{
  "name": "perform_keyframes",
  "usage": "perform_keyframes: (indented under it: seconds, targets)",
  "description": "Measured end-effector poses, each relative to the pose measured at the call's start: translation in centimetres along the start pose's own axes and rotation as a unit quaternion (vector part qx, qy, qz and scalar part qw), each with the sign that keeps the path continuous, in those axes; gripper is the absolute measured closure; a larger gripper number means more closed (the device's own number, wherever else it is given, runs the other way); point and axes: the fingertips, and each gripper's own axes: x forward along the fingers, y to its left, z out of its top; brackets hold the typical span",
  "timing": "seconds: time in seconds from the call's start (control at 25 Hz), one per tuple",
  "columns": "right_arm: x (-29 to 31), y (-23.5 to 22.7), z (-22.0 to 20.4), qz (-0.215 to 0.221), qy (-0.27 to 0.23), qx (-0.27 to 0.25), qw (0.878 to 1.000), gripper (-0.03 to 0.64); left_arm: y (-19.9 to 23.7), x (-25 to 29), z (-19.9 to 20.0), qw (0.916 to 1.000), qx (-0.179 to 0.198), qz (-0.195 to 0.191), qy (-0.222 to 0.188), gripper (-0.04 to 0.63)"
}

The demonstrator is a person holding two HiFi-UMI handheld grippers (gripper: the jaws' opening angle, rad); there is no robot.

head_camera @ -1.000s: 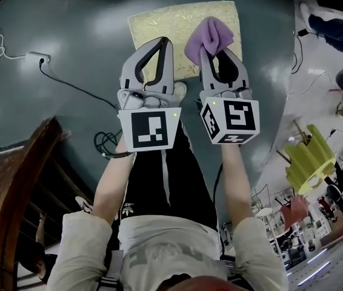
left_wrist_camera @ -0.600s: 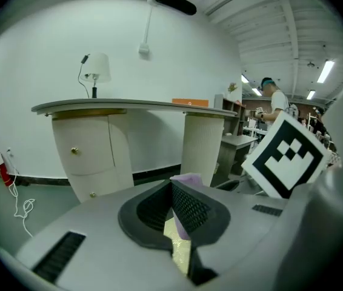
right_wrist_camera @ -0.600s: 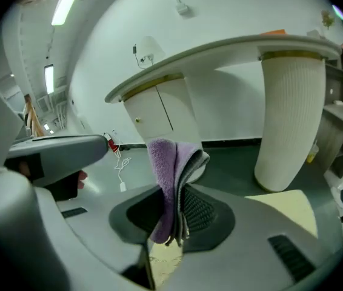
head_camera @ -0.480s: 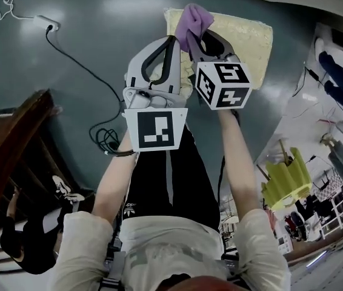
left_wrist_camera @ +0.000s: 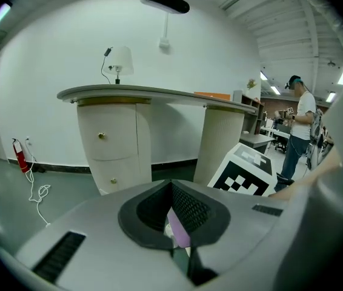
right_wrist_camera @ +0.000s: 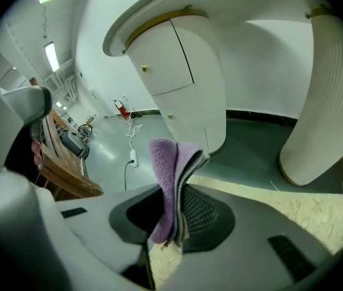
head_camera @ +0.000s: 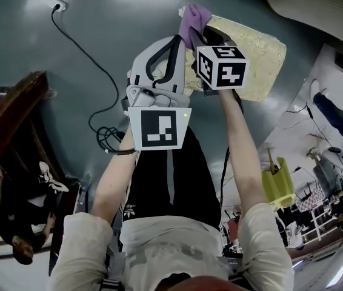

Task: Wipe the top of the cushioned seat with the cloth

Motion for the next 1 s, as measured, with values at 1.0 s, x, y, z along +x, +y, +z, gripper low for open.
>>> perform_keyframes:
  seconds: [1.0]
  targets:
    - [-2.4,-5.3,-1.6,-0.021,0.018,0.007,1.000,0.529,-4.1,2.1,0.6,0.9996,0.014,-0.025,0.004,0.589]
